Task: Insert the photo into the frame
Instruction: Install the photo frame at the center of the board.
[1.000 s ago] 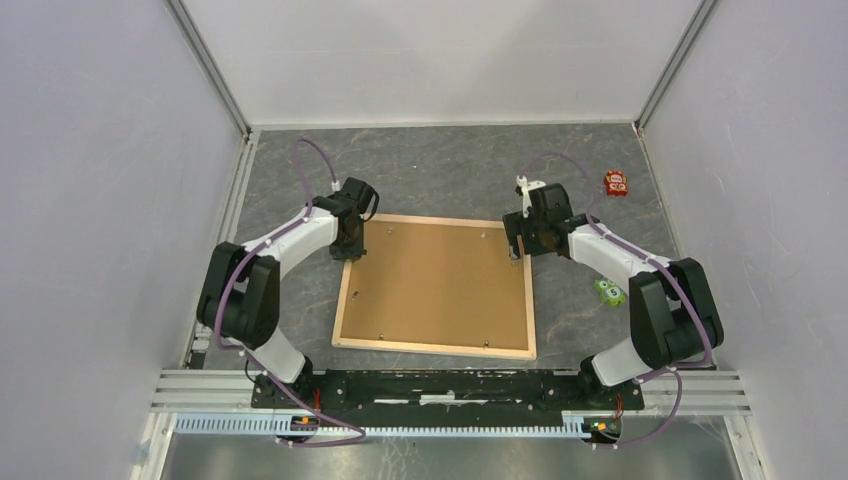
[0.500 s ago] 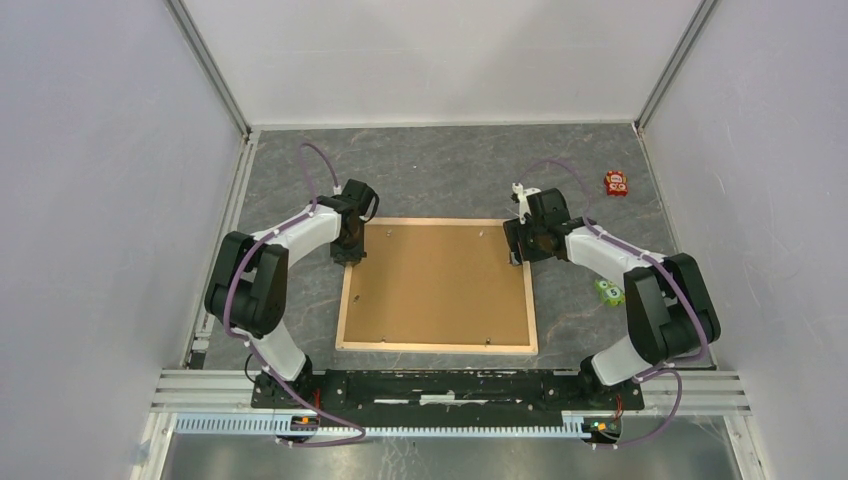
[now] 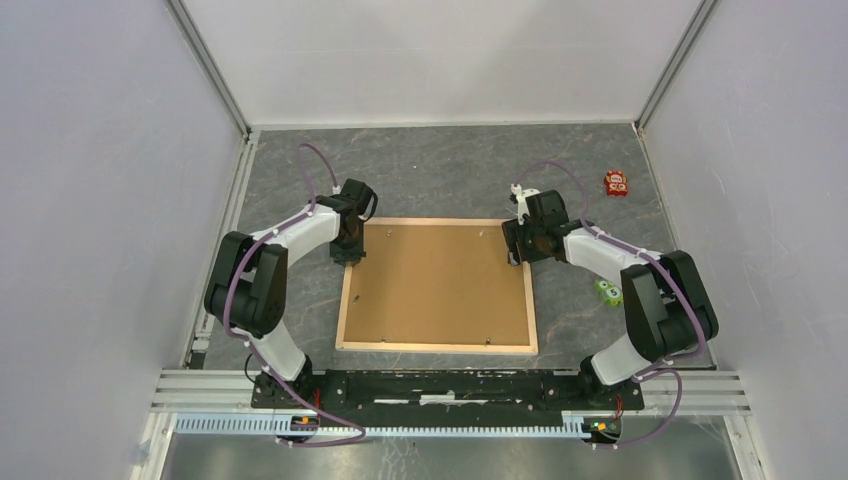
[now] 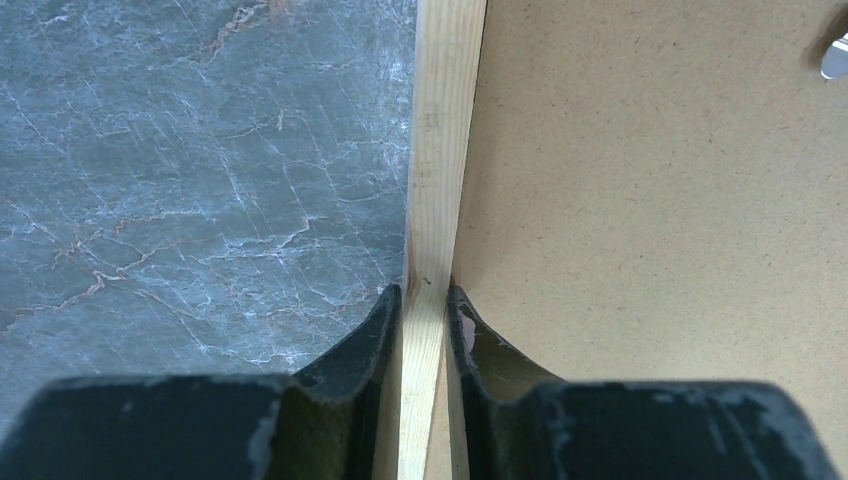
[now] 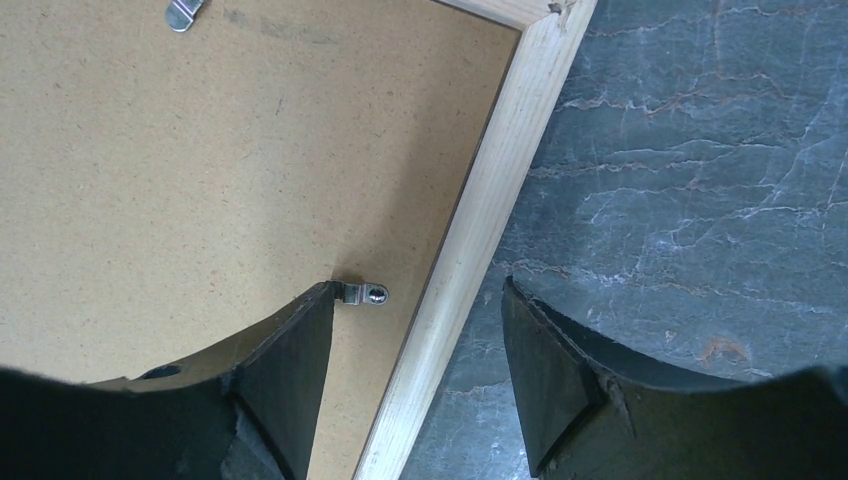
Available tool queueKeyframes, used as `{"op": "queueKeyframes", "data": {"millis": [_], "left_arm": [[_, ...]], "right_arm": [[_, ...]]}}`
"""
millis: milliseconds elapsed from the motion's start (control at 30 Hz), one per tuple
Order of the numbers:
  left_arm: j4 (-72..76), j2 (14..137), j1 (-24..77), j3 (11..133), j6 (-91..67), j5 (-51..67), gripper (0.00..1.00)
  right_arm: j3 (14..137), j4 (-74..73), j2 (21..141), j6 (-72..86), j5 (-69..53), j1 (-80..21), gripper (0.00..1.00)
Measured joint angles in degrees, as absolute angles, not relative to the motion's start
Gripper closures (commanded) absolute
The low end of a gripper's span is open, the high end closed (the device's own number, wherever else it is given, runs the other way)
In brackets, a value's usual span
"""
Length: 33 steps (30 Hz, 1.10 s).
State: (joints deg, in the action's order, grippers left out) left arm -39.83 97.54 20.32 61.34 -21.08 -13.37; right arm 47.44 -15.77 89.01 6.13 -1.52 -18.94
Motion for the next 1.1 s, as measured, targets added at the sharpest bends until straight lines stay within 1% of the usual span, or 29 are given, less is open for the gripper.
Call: {"op": "queueKeyframes", "data": {"millis": [167,233,333,433,533,767,1100], "left_arm": [[-39.8,97.5,20.3,61.3,-21.1,-13.3,0.98],[-39.8,97.5,20.3,61.3,-21.1,-13.3,0.98],[-39.8,97.5,20.3,61.3,-21.1,-13.3,0.98],[-39.8,97.5,20.3,61.3,-21.1,-13.1,0.98],[-39.8,97.5,20.3,61.3,-21.1,-12.9,0.98],[-39.8,97.5,20.3,61.3,-21.1,-12.8,0.98],[-39.8,97.5,20.3,61.3,-21.1,-12.7,0.98]], "right_arm": [[47.2,-15.2,89.0,6.2,-1.3,-19.0,0.36],[46.9,-14.5,89.0,6.3,-1.3,-19.0,0.36],[46.3,-13.2,89.0,6.6,-1.0,-19.1,0.34],[46.2,-12.7,89.0,7.2,-0.2,-19.1,0.30],[46.3,-12.9,89.0,8.8,0.9,-19.1,0.29],[46.6,-14.3,89.0,14.5,3.0,-20.0,0.31],[47.6,-16.4,89.6,16.2,4.7,-21.2,0.38]]}}
